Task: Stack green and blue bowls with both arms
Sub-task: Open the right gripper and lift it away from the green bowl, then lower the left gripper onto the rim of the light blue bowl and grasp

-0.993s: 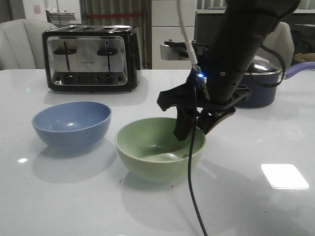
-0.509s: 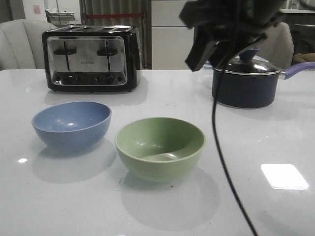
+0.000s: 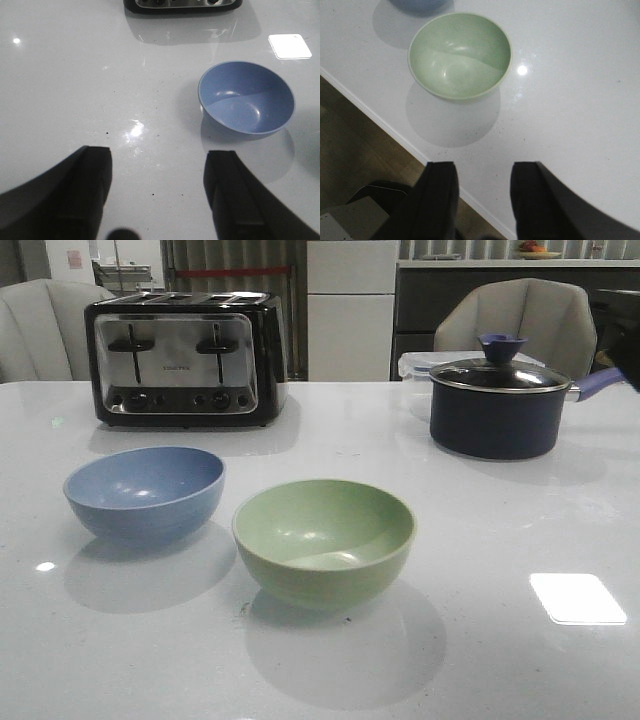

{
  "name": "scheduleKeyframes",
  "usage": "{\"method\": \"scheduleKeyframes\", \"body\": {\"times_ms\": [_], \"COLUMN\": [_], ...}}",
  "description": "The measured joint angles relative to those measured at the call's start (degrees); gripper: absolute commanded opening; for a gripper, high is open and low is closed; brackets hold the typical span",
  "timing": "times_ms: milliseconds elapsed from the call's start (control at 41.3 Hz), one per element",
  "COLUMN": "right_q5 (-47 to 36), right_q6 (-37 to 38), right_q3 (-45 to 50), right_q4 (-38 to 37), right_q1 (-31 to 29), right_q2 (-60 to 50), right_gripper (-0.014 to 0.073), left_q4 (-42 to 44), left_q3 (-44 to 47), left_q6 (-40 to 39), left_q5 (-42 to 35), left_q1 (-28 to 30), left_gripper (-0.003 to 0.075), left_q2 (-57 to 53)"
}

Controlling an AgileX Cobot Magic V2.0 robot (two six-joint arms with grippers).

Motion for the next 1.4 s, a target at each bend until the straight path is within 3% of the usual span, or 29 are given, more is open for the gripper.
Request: {"method": "scheduleKeyframes", "body": {"times_ms": [339, 509, 581, 969, 1259, 1405], "right_q5": [0.8, 0.8, 0.8, 0.8, 0.8, 0.8], "right_q6": [0.0, 0.0, 0.0, 0.0, 0.0, 0.0], "right_q3": [3.2, 3.2, 3.2, 3.2, 3.2, 3.2], "right_q4": [0.0, 0.0, 0.0, 0.0, -0.1, -0.1], "right_q1": [0.0, 0.0, 0.0, 0.0, 0.0, 0.0], "right_q2": [-5.9, -5.9, -5.9, -5.9, -5.9, -5.9], "right_gripper": [0.0387, 0.0387, 0.0387, 0.0387, 0.0387, 0.0387], "left_q4": [-0.2, -0.2, -0.2, -0.4, -0.4, -0.4], "left_q3": [-3.1, -9.0, -11.6, -26.6, -33.5, -34.8], "left_q6": [1.4, 1.7, 1.4, -0.2, -0.3, -0.3], "left_q5": [1.1, 3.0, 3.0, 4.3, 1.8, -0.9], "left_q1": [-8.0, -9.2, -9.2, -9.4, -9.4, -9.4], "left_gripper": [0.0463, 0.0611, 0.0638, 0.0636, 0.0633, 0.0568], "left_q2": [7.7, 18.6, 23.4, 49.1, 62.3, 66.8]}}
